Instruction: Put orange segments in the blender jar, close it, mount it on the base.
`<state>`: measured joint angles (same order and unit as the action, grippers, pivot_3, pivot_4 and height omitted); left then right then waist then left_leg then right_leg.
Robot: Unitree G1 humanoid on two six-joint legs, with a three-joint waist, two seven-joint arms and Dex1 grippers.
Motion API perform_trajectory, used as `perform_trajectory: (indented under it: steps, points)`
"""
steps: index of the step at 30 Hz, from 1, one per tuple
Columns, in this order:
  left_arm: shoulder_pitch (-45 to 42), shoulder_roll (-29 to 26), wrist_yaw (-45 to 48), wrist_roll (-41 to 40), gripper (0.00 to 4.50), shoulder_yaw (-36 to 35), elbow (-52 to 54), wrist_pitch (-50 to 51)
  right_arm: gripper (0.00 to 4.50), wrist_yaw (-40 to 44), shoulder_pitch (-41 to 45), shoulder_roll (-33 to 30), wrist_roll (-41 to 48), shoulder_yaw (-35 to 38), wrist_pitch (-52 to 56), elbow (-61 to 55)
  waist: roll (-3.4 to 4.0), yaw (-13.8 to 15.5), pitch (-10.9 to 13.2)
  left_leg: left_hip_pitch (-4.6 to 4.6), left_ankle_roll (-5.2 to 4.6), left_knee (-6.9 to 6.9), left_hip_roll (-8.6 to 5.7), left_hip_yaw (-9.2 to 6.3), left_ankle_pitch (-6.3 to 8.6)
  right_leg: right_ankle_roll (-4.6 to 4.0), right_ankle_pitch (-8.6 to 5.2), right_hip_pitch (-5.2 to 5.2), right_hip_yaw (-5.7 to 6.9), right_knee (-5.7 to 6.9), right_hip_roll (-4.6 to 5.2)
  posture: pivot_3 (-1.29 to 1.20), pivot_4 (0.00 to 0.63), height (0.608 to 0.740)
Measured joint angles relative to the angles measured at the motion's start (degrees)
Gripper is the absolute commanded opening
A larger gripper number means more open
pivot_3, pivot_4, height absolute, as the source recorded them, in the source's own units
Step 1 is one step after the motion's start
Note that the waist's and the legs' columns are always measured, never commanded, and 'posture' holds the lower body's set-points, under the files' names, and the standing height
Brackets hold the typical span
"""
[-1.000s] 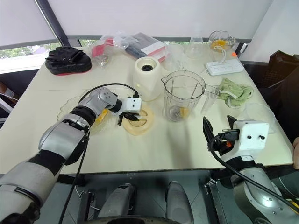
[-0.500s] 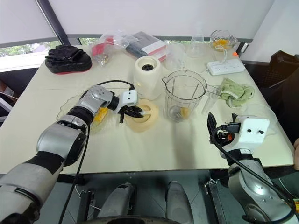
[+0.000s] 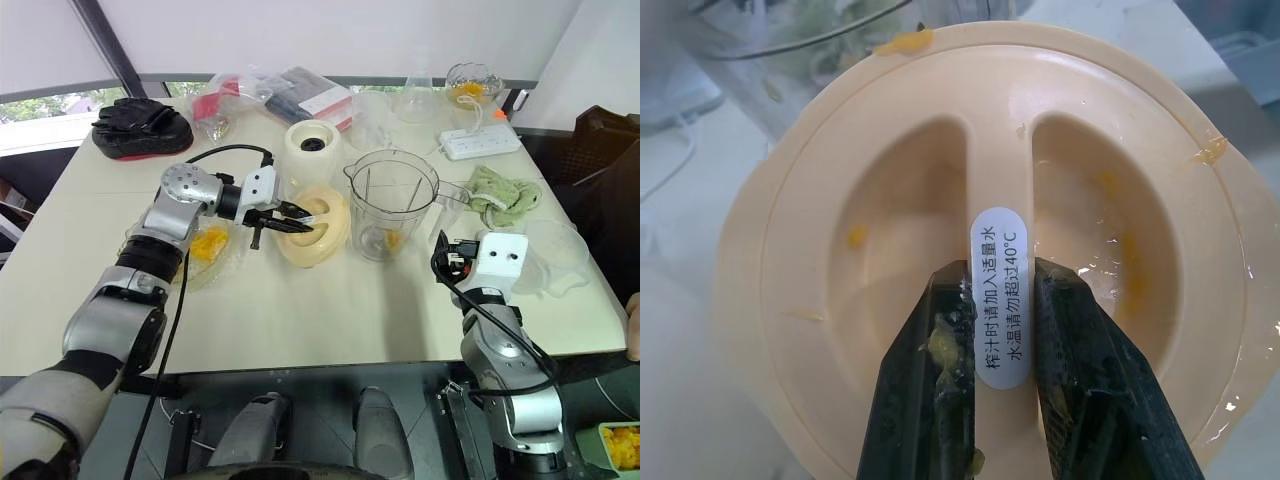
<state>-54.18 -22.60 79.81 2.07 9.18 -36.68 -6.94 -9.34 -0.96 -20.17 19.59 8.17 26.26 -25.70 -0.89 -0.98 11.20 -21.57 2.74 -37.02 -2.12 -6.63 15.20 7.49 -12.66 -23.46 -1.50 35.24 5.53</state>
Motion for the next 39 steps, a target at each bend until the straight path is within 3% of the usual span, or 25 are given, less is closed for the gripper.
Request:
perform_trajectory:
  steps: [7, 16, 19, 23, 30, 39]
  points:
    - [4.1, -3.8, -1.6, -1.9, 0.24, 0.2, 10.3, 6.7, 3.64, 3.9, 6.1, 1.2, -3.8, -0.1, -3.1, 8.4, 0.03, 0.0, 0.0, 0.01, 0.0, 0.0, 0.0, 0.0, 0.0, 0.0, 0.0, 0.0, 0.0, 0.01, 0.0, 0.0, 0.15, 0.74]
    - [6.8, -7.1, -2.9, -4.0, 0.24, 0.3, 16.0, 11.5, 3.64, 5.4, 12.2, 3.6, -7.3, 0.5, -6.5, 17.8, 0.07, -0.2, 0.0, 0.02, 0.0, 0.01, 0.0, 0.01, 0.0, -0.01, 0.0, -0.02, -0.01, 0.03, 0.0, 0.0, 0.15, 0.74]
    - [7.0, -7.7, -3.4, -4.1, 0.24, 0.4, 17.0, 11.8, 2.8, 6.0, 14.3, 4.3, -7.5, 1.4, -8.0, 19.9, 0.08, -0.1, 0.0, 0.03, 0.0, 0.01, 0.0, 0.01, 0.0, -0.01, 0.01, -0.02, 0.0, 0.04, 0.0, 0.0, 0.15, 0.74]
    - [7.3, -8.9, -4.1, -5.2, 0.24, 0.3, 17.8, 12.9, 0.94, 7.0, 15.6, 5.5, -7.6, 1.4, -9.9, 21.7, 0.12, -0.2, 0.0, 0.03, 0.0, 0.02, 0.0, 0.02, 0.0, -0.01, 0.0, -0.04, -0.01, 0.04, 0.0, 0.0, 0.15, 0.74]
    - [7.3, -13.2, -4.3, -8.0, 0.24, -1.5, 18.8, 16.9, 0.94, 7.4, 16.4, 6.2, -8.2, 1.4, -10.1, 22.4, 0.13, -0.2, 0.1, 0.01, 0.0, 0.02, 0.0, 0.01, 0.0, -0.01, 0.01, -0.08, -0.01, 0.1, -0.01, 0.0, 0.15, 0.74]
    - [-8.2, -20.0, 2.1, -11.4, 0.24, -3.7, 7.0, 18.7, 0.94, 6.2, 11.7, 10.1, -8.0, 0.8, -3.2, 8.7, 0.23, -0.2, 0.1, -0.63, 0.02, -0.03, -0.02, 0.02, -0.01, -0.01, 0.01, -0.82, -0.02, 0.33, -0.02, 0.0, 0.15, 0.74]
